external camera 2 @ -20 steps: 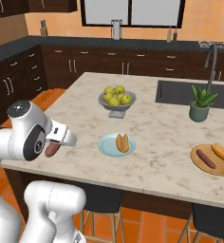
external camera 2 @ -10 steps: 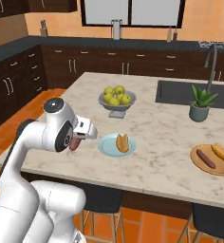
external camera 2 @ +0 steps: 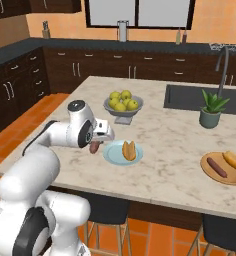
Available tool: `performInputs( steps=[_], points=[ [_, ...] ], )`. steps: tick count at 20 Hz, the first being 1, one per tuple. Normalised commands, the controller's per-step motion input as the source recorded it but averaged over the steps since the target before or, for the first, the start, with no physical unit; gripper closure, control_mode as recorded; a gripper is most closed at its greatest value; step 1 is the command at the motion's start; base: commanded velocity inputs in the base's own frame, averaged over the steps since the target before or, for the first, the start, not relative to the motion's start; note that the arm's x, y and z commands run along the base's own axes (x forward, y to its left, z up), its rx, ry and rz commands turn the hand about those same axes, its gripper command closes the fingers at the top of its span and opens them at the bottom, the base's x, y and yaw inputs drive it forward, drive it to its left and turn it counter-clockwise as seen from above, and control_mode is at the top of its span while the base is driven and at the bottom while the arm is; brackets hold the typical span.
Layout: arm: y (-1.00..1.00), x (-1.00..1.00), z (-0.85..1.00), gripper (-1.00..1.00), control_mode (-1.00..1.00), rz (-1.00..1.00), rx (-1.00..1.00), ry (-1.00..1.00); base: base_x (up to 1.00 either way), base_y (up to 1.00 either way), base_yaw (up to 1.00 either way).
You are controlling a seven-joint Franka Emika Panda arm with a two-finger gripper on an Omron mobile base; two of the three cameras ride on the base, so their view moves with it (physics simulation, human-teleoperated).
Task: Place one bun and one sausage from the bowl on each plate.
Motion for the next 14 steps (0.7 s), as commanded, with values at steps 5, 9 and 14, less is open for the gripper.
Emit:
performInputs(
  steps=[5,9,14],
  points=[
    [-0.37,0.39,-0.48,1.00,-1.00,0.00,-0.02,0.00,0.00,0.00,0.00],
    [-0.04,0.42,-0.29,1.00,-1.00,0.00,-0.04,0.00,0.00,0.00,0.00],
    [-0.15,0.11,-0.46,1.00,-1.00,0.00,-0.05,0.00,0.00,0.00,0.00]
  ],
)
